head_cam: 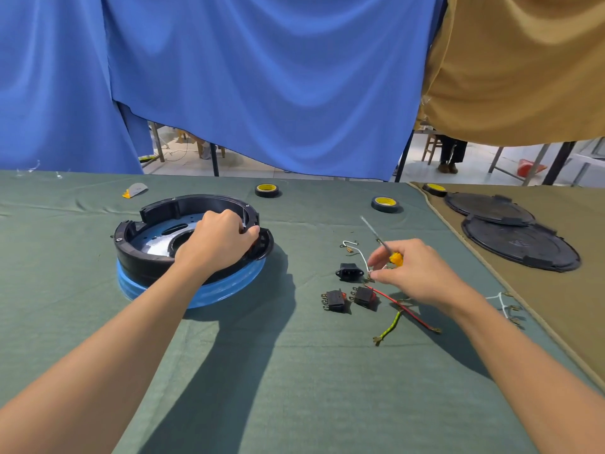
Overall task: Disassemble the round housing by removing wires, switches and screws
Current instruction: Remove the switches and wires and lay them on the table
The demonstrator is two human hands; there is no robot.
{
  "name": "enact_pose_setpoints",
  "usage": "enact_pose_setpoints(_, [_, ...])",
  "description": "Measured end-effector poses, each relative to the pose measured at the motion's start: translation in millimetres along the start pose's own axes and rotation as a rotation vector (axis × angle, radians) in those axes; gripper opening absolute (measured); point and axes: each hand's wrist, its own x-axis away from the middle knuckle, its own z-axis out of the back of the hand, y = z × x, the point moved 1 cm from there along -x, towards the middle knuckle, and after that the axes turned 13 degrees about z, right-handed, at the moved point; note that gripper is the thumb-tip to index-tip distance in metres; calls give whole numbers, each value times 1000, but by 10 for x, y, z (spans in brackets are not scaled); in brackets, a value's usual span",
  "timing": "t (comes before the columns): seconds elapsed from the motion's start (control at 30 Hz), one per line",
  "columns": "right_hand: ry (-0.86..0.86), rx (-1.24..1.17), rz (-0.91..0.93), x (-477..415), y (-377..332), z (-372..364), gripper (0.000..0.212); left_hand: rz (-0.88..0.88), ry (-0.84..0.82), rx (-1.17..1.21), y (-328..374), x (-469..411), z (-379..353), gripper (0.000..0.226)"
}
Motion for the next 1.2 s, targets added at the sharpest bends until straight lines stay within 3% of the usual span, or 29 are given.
enact_pose_setpoints(0.17, [-226,68,-8,41,-2,-158,37,-9,7,-6,2,-1,-3,49])
enact_pose_setpoints(0.53, [-310,116,54,69,4,-143,39,-35,25,-10,-4,-3,-28,47])
enact_pose_setpoints(0.67, [-179,71,83,49,-73,-27,43,-62,45,-32,40,42,18,53])
enact_pose_setpoints(0.83, [-77,-102,105,-30,-316,21,22,-152,348,-397,-1,170,37,54])
enact_pose_setpoints(1.03, [-103,-154,134,-146,-494,-258,19,-222,342,-423,-67,294,-44,44])
enact_pose_setpoints(1.2, [-21,-168,160,-318,-571,-430,12,-342,331,-392,-173,291,5,46])
